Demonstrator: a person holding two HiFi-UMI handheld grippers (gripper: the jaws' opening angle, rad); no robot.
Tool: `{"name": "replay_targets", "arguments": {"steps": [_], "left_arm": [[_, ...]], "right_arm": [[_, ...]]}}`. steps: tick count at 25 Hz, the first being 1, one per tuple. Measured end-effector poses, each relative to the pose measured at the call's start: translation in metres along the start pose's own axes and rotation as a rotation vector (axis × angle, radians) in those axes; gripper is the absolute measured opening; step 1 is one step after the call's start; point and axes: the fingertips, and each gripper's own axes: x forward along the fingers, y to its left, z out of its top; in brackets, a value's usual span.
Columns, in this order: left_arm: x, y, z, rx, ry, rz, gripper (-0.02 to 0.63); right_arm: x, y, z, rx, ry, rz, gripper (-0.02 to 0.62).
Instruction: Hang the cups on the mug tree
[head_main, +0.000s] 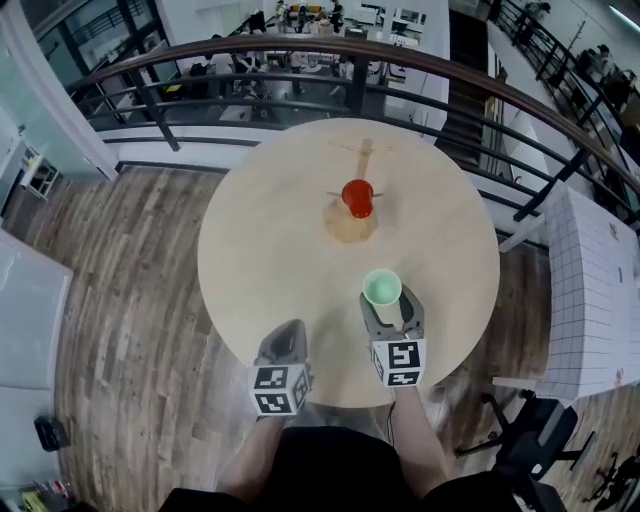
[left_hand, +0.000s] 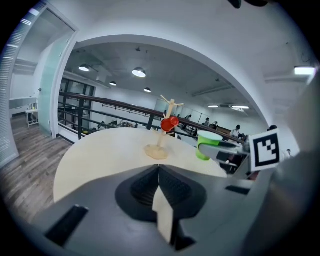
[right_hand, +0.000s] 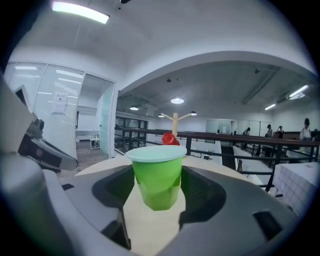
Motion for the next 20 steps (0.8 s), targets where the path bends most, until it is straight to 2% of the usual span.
{"name": "replay_targets", "arguments": {"steps": [4, 8, 14, 18, 20], "left_arm": [[0.014, -0.015, 0.011, -0.002, -0.015, -0.041, 0.012], [0.024, -0.023, 0.017, -0.011, -0.032, -0.056, 0.012], [0.026, -0.001, 0.021, -0.042, -0.039, -0.024, 0.012], [0.026, 0.020, 0.020, -0.075, -0.045, 0.017, 0.012], [0.027, 0.027, 0.018, -0.094, -0.048, 0.035, 0.012]], "right_arm": [[-0.021, -0.022, 0.050, -0.044, -0.083, -0.039, 0.296], [-0.029, -0.043, 0.073, -0.094, -0.103, -0.055, 0.296], [-0.012, -0.084, 0.087, -0.226, -0.013, -0.117, 0.295], [0.009, -0.116, 0.103, -0.374, 0.047, -0.164, 0.291], [0.020, -0.134, 0.112, -0.482, 0.083, -0.199, 0.290]]}}
